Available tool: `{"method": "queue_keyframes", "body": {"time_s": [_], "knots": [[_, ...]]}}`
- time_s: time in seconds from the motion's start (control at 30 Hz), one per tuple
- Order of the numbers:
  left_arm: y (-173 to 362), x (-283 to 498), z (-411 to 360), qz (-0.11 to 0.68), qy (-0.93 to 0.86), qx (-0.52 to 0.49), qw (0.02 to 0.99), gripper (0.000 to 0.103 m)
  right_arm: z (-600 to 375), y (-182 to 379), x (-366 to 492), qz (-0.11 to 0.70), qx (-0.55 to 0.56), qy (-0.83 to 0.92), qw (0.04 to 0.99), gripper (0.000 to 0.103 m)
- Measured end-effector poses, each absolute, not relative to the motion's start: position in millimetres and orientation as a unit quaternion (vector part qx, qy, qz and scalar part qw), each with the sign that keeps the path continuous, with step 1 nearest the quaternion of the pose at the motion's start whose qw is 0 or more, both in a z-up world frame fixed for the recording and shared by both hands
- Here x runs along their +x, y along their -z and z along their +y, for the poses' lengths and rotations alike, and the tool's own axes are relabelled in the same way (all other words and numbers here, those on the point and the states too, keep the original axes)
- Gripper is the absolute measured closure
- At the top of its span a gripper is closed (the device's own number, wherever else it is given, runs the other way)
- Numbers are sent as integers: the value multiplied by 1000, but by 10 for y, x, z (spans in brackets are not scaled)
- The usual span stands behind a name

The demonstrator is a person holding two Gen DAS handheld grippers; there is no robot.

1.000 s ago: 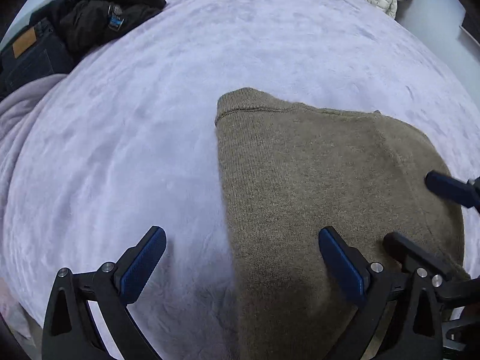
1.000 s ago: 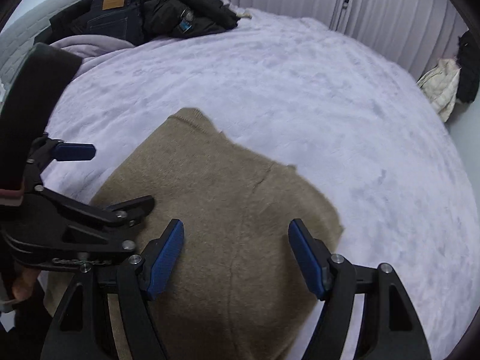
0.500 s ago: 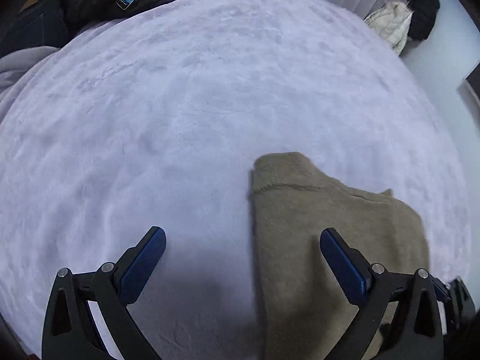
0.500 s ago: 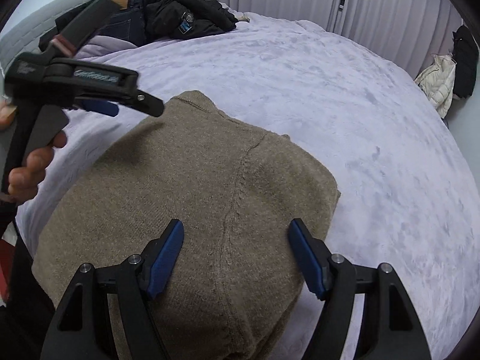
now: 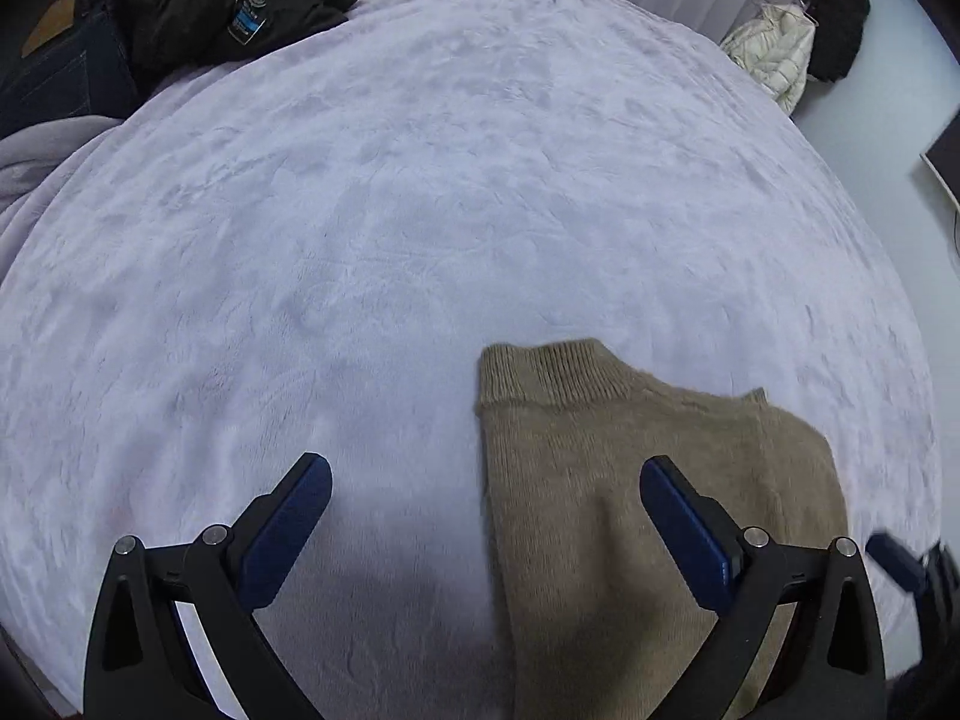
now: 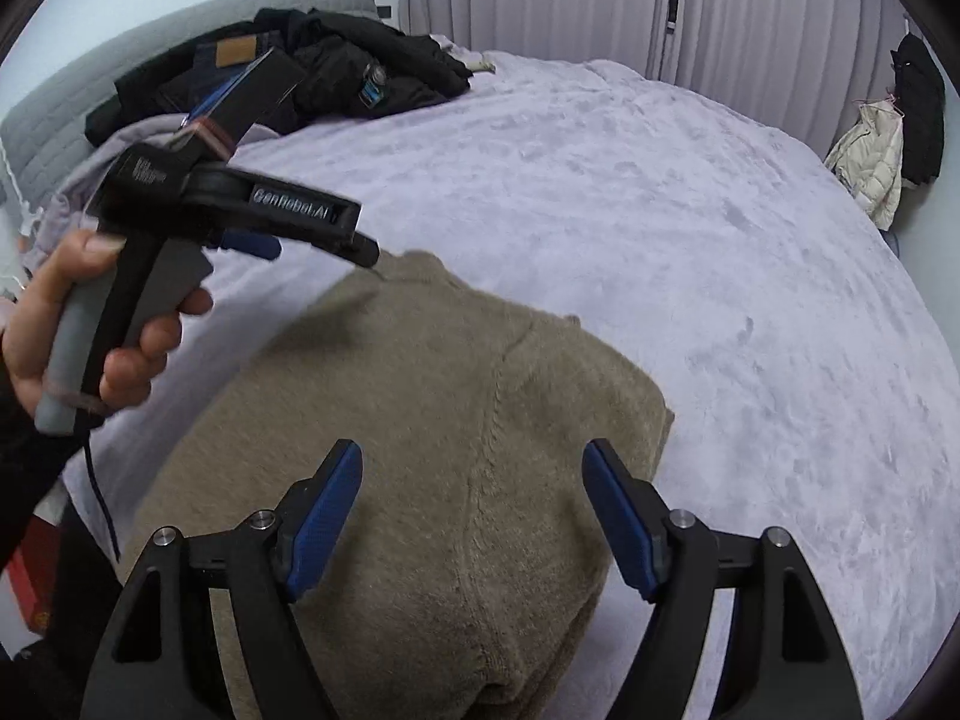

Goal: Fold small clothes

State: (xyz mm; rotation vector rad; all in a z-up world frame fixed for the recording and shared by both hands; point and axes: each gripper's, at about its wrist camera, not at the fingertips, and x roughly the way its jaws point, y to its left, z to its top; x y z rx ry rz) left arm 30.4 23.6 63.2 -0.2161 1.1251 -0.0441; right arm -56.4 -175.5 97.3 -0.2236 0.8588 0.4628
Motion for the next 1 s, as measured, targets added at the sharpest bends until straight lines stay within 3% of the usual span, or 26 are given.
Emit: {"method": "queue_keyframes", "body": {"time_s": [0.2, 0.37, 0.6, 0.67, 0.8, 1.0], "knots": [[-345, -76, 149, 545, 4, -45, 837, 0, -1516, -562, -232, 483, -148, -212, 837, 24], [-435, -397, 277, 530, 18, -71, 845, 0, -1635, -561, -613, 430, -181, -211, 859, 24], [-686, -1147, 76, 501, 76, -54, 860, 0, -2221, -799, -1119, 442, -102, -209, 866, 24], [-698, -1311, -71, 500, 85, -22, 861, 0, -2267, -858, -1358, 435, -91, -259, 857, 29], [-696, -1489, -237, 495, 107, 19, 862, 0, -2228, -865, -1698, 436, -91, -320, 836, 50], [-500, -1711, -195, 514, 125, 33, 848, 0, -2187, -638, -1575, 466, -39, -330, 820, 52]]}}
